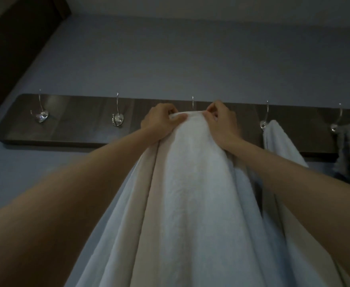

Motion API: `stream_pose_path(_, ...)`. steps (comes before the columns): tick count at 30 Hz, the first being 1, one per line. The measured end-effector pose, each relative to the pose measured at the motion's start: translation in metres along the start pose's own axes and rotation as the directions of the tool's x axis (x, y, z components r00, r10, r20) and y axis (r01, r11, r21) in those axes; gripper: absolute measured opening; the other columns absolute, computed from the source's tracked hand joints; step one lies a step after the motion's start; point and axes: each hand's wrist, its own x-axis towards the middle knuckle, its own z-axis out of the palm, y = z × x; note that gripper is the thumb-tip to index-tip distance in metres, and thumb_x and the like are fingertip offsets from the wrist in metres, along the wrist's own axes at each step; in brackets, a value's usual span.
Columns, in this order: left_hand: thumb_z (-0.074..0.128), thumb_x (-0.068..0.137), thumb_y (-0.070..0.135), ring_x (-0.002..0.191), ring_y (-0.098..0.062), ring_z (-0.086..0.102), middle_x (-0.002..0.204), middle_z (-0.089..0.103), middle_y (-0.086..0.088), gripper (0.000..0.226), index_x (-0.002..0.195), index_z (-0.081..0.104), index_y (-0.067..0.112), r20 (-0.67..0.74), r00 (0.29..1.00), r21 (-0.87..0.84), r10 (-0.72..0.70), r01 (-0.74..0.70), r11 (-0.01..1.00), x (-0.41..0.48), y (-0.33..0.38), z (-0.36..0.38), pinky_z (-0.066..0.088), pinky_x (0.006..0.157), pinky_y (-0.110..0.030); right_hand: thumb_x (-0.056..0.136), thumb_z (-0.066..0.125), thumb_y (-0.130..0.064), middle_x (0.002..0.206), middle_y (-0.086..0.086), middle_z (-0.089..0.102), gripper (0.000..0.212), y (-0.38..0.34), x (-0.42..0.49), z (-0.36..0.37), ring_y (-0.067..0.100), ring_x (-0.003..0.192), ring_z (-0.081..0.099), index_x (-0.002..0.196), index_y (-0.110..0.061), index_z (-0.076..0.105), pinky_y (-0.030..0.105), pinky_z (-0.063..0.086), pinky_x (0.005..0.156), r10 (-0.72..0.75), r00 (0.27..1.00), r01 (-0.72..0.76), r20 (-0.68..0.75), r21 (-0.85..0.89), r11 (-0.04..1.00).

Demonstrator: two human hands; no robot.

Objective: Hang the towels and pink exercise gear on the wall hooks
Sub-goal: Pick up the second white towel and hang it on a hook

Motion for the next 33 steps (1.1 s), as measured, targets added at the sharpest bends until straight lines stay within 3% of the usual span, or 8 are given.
stream_pose_path(4, 0.059, 0.081, 0.056, 0.092, -0.02, 0.06, 0.094, 0.067, 0.004, 0.032, 0.09, 0.065, 0.027, -0.124, 0.989, 0.013, -0.083, 0.085, 0.996, 0.006, -0.002, 0.02, 0.045, 0.074, -0.033, 0.097, 0.047, -0.028, 0.081, -0.003, 0.056, 0.016, 0.013, 0.004, 0.013, 0.013, 0.067, 0.049, 0.1, -0.014, 0.054, 0.016, 0.028, 0.049, -0.043, 0.997, 0.033, -0.064, -0.154, 0.988)
stream_pose_path(13, 0.047, 0.094, 0.039, 0.076, -0.017, 0.055, 0.084, 0.06, 0.005, 0.021, 0.093, 0.056, 0.019, -0.308, 0.947, 0.132, 0.09, -0.051, 0.99, -0.023, -0.008, 0.04, 0.038, 0.067, -0.033, 0.095, 0.049, -0.028, 0.084, 0.0, 0.061, 0.013, 0.027, 0.001, 0.027, 0.017, 0.074, 0.058, 0.095, -0.016, 0.053, 0.034, 0.049, 0.065, -0.106, 0.985, 0.092, -0.135, -0.112, 0.989)
stream_pose_path(16, 0.044, 0.096, 0.033, 0.074, -0.015, 0.053, 0.084, 0.057, 0.005, 0.016, 0.097, 0.052, 0.019, -0.332, 0.939, 0.13, 0.087, -0.046, 0.99, -0.034, -0.005, 0.046, 0.039, 0.065, -0.032, 0.093, 0.052, -0.023, 0.089, -0.002, 0.052, 0.006, 0.025, -0.008, 0.03, 0.011, 0.076, 0.052, 0.091, -0.017, 0.054, 0.025, 0.046, 0.066, -0.075, 0.984, 0.072, -0.16, -0.025, 0.997)
stream_pose_path(19, 0.044, 0.096, 0.033, 0.076, -0.016, 0.058, 0.087, 0.06, 0.003, 0.015, 0.098, 0.051, 0.021, -0.309, 0.95, 0.069, 0.053, -0.033, 0.997, -0.043, -0.002, 0.05, 0.047, 0.068, -0.034, 0.092, 0.055, -0.019, 0.093, 0.0, 0.055, 0.006, 0.018, -0.018, 0.035, 0.01, 0.08, 0.053, 0.091, -0.015, 0.059, 0.015, 0.042, 0.066, 0.008, 0.986, 0.01, -0.168, 0.107, 0.994)
stream_pose_path(23, 0.047, 0.095, 0.034, 0.074, -0.01, 0.057, 0.082, 0.059, 0.009, 0.014, 0.094, 0.058, 0.025, -0.257, 0.966, -0.072, -0.019, 0.001, 0.997, -0.063, 0.004, 0.053, 0.041, 0.061, -0.024, 0.093, 0.053, -0.016, 0.095, 0.003, 0.058, 0.012, 0.011, -0.03, 0.037, 0.007, 0.079, 0.053, 0.091, -0.01, 0.063, 0.01, 0.04, 0.064, 0.057, 0.994, -0.04, -0.095, 0.166, 0.985)
stream_pose_path(29, 0.05, 0.096, 0.031, 0.079, -0.01, 0.064, 0.084, 0.067, 0.005, 0.022, 0.105, 0.068, 0.02, -0.066, 0.992, -0.36, -0.111, 0.08, 0.929, -0.082, 0.008, 0.043, 0.054, 0.076, -0.027, 0.099, 0.045, -0.025, 0.098, 0.001, 0.064, 0.025, 0.004, -0.051, 0.016, 0.005, 0.08, 0.059, 0.106, -0.012, 0.065, 0.004, 0.045, 0.066, 0.104, 0.981, -0.143, 0.163, 0.253, 0.957)
stream_pose_path(31, 0.044, 0.098, 0.033, 0.077, -0.011, 0.061, 0.08, 0.064, 0.003, 0.026, 0.095, 0.065, 0.02, 0.026, 0.991, -0.424, -0.132, 0.131, 0.896, -0.087, 0.014, 0.036, 0.051, 0.071, -0.024, 0.1, 0.043, -0.029, 0.096, -0.001, 0.065, 0.025, 0.001, -0.061, 0.01, 0.008, 0.086, 0.062, 0.103, -0.017, 0.064, 0.016, 0.051, 0.081, 0.12, 0.962, -0.208, 0.246, 0.369, 0.906)
stream_pose_path(33, 0.038, 0.099, 0.039, 0.08, -0.009, 0.06, 0.086, 0.062, 0.004, 0.031, 0.096, 0.062, 0.02, 0.122, 0.984, -0.481, -0.127, 0.17, 0.86, -0.092, 0.019, 0.03, 0.047, 0.068, -0.02, 0.1, 0.041, -0.03, 0.113, 0.003, 0.063, 0.029, 0.002, -0.07, 0.008, 0.016, 0.105, 0.06, 0.117, -0.017, 0.06, 0.034, 0.049, 0.097, 0.101, 0.949, -0.226, 0.299, 0.42, 0.879)
